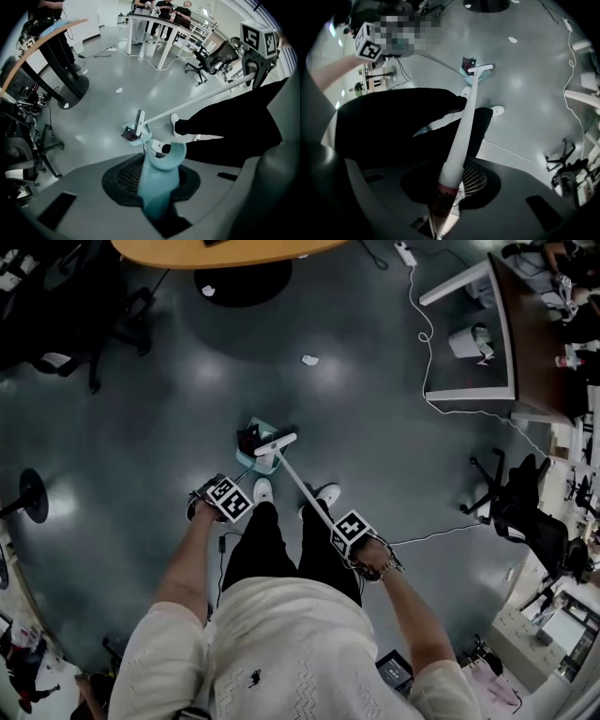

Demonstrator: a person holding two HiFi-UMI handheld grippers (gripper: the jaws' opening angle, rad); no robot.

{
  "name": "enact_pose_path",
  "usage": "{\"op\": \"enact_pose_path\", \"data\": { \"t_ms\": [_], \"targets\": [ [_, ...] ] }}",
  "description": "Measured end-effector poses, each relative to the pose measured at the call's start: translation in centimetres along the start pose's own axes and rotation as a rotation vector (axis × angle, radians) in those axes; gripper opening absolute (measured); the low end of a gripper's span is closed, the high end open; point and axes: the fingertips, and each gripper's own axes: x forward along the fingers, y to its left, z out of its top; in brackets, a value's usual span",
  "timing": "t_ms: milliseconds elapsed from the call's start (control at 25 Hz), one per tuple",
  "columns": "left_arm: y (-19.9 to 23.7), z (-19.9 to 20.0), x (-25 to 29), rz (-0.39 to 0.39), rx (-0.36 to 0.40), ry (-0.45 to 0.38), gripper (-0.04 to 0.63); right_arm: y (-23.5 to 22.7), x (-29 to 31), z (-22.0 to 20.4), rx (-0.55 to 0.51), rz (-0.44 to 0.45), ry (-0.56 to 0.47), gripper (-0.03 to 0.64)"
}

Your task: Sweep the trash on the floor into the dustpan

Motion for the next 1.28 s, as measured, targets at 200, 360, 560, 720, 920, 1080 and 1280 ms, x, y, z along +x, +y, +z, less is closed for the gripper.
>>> {"op": "enact_pose_path", "data": {
  "t_ms": [200, 360, 560, 720, 920, 1080, 1280],
  "targets": [
    [0.6, 1.4, -1.3, 0.041, 0.018, -0.053, 0.092, 2.0, -4.1, -0.2, 0.157, 0.273, -0.12, 0.115],
    [2.8, 2.6, -2.1, 0.07, -0.032, -0.091, 0.092, -0.6, -6.7, 0.8, 0.197, 0.276, -0.218, 0.115],
    [5.9, 7.2, -2.8, 0.117, -0.021, -0.101, 0.092, -8.6, -12.0, 5.1, 0.268, 0.251, -0.326, 0.115],
    [7.5, 11.9, -3.2, 0.117, 0.013, -0.101, 0.092, -16.6, -17.7, 9.9, 0.329, 0.246, -0.392, 0.115],
    [10.0, 18.4, -4.0, 0.108, 0.022, -0.087, 0.092, -25.9, -25.3, 14.6, 0.341, 0.183, -0.383, 0.115],
    [13.2, 23.6, -3.9, 0.117, -0.034, -0.093, 0.092, -31.7, -28.9, 16.8, 0.274, 0.045, -0.291, 0.115],
    [15.6, 26.8, -3.7, 0.116, 0.023, -0.078, 0.092, -32.6, -28.9, 17.6, 0.143, -0.081, -0.158, 0.115]
  ]
}}
